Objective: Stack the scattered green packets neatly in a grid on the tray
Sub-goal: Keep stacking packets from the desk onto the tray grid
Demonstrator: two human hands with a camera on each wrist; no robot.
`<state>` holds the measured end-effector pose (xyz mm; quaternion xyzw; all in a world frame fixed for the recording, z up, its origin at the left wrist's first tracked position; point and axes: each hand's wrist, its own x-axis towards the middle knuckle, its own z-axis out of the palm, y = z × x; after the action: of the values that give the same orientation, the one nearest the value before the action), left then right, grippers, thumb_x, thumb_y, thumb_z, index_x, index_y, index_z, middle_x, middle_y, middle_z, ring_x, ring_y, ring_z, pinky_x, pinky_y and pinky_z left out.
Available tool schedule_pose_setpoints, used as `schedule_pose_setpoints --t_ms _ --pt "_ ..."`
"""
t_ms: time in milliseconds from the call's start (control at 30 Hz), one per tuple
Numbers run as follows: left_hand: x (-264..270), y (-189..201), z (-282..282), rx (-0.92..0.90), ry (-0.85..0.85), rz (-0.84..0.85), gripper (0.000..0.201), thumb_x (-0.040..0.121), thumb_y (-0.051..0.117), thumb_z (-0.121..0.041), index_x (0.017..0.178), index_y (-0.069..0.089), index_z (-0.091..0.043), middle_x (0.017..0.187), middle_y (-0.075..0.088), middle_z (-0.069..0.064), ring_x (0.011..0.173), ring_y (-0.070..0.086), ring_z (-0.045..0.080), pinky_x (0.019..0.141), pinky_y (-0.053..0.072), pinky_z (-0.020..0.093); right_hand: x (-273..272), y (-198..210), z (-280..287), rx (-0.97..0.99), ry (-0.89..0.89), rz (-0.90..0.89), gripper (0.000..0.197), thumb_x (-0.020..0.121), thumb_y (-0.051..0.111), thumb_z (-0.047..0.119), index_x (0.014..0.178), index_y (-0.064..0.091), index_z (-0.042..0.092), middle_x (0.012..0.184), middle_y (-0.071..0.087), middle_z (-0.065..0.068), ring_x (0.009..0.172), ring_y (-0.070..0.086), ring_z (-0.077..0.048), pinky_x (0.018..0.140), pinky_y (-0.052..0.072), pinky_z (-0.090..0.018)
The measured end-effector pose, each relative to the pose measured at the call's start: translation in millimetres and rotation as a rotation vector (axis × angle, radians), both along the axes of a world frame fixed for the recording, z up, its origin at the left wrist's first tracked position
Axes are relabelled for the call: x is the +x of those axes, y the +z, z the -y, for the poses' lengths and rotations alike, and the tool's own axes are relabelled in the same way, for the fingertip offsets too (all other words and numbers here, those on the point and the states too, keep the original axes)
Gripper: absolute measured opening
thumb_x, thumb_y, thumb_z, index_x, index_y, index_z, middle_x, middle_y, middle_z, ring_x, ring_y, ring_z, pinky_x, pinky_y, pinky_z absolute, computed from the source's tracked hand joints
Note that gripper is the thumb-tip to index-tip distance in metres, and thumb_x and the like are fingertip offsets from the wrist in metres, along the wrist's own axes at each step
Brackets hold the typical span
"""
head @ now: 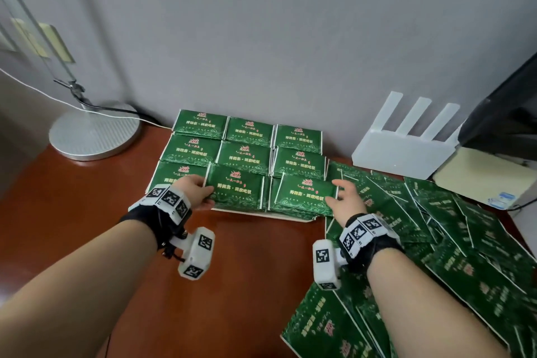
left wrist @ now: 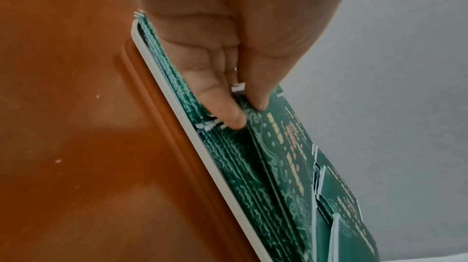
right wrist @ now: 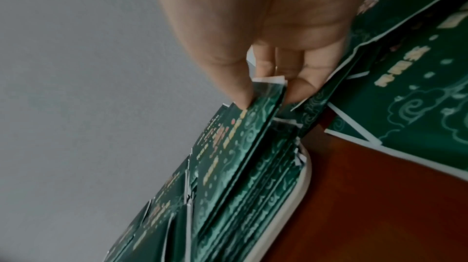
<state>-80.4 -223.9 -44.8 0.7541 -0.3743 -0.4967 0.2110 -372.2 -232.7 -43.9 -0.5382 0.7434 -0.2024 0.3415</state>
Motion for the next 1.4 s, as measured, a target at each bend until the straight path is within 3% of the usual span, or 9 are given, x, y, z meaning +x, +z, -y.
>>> schedule_pose_setpoints --t_ms 100,267,433,700,1133,1200,1233,1333,1400 --pt "2.5 -3.8 -0.1 -0.005 -0.015 0.083 0.028 0.089 0.059 -0.016 0.111 0.056 0.000 0.079 0.063 0.008 0.045 0.060 0.008 0.038 0.048 0.015 -0.2 -10.7 2.6 0.007 0.040 -0.065 0.031 0.090 0.056 0.012 0.121 0.054 0.014 0.132 0.051 -0.009 0.114 0.053 -0.026 0.091 0.041 -0.028" --pt "5.2 -5.1 0.6 0.001 -0.020 0.110 0.025 0.086 0.063 -0.015 0.110 0.059 -0.006 0.093 0.067 0.013 0.059 0.059 0.012 0.039 0.048 0.014 0.8 -14.9 2.8 -0.009 0.126 -0.110 0.032 0.089 0.058 0.016 0.120 0.057 0.015 0.135 0.048 -0.007 0.125 0.043 -0.023 0.103 0.033 -0.029" --pt "0.0 -0.3 2.1 -0.003 0.056 0.017 0.022 0.086 0.060 -0.001 0.108 0.058 0.002 0.077 0.059 0.006 0.062 0.058 0.013 0.040 0.050 0.014 7.4 -12.8 7.8 -0.031 0.179 -0.136 0.037 0.089 0.058 0.017 0.126 0.054 0.014 0.136 0.042 -0.010 0.123 0.043 -0.023 0.104 0.030 -0.027" --pt "-0.1 -4.0 6.0 0.036 0.038 0.103 0.011 0.087 0.060 -0.006 0.098 0.058 -0.005 0.073 0.060 0.006 0.057 0.057 0.012 0.036 0.048 0.015 9.4 -20.9 9.1 -0.023 0.165 -0.146 0.036 0.089 0.058 0.016 0.125 0.054 0.012 0.135 0.039 -0.011 0.121 0.046 -0.025 0.105 0.030 -0.027" --pt "1.7 -6.2 10.6 0.039 0.038 0.137 0.010 0.088 0.057 -0.002 0.098 0.059 -0.002 0.069 0.058 0.009 0.053 0.055 0.014 0.030 0.041 0.014 -3.0 -18.2 1.1 0.011 0.214 -0.175 0.032 0.094 0.047 0.011 0.124 0.056 0.015 0.139 0.033 -0.007 0.115 0.050 -0.021 0.105 0.032 -0.026" --pt "2.1 -4.5 9.4 0.017 -0.004 0.199 0.015 0.088 0.059 -0.008 0.102 0.060 -0.001 0.072 0.060 0.008 0.056 0.056 0.014 0.035 0.043 0.015 -12.3 -15.0 -3.8 0.007 0.206 -0.187 0.029 0.093 0.049 0.013 0.121 0.058 0.017 0.139 0.033 -0.006 0.118 0.047 -0.021 0.106 0.033 -0.027" --pt "2.8 -3.6 8.7 0.005 -0.026 0.235 0.021 0.088 0.061 -0.013 0.105 0.060 -0.001 0.077 0.063 0.008 0.060 0.058 0.016 0.045 0.049 0.018 -18.7 -12.4 -6.0 0.002 0.195 -0.196 0.029 0.092 0.051 0.014 0.119 0.059 0.018 0.138 0.034 -0.005 0.119 0.046 -0.021 0.104 0.035 -0.027" --pt "3.4 1.6 2.6 -0.008 -0.034 0.355 0.043 0.085 0.065 -0.025 0.120 0.054 -0.003 0.106 0.064 0.015 0.091 0.061 0.026 0.080 0.049 0.031 -42.7 -0.7 -14.1 -0.005 0.144 -0.237 0.029 0.091 0.054 0.016 0.119 0.059 0.019 0.137 0.035 -0.004 0.117 0.047 -0.022 0.091 0.044 -0.020" --pt "-0.2 7.6 -4.6 -0.025 0.000 0.419 0.052 0.084 0.066 -0.028 0.126 0.048 -0.005 0.121 0.055 0.018 0.106 0.056 0.030 0.088 0.045 0.034 -61.3 6.9 -20.0 0.000 0.103 -0.268 0.032 0.090 0.055 0.016 0.122 0.057 0.018 0.137 0.037 -0.008 0.115 0.049 -0.025 0.098 0.038 -0.026"
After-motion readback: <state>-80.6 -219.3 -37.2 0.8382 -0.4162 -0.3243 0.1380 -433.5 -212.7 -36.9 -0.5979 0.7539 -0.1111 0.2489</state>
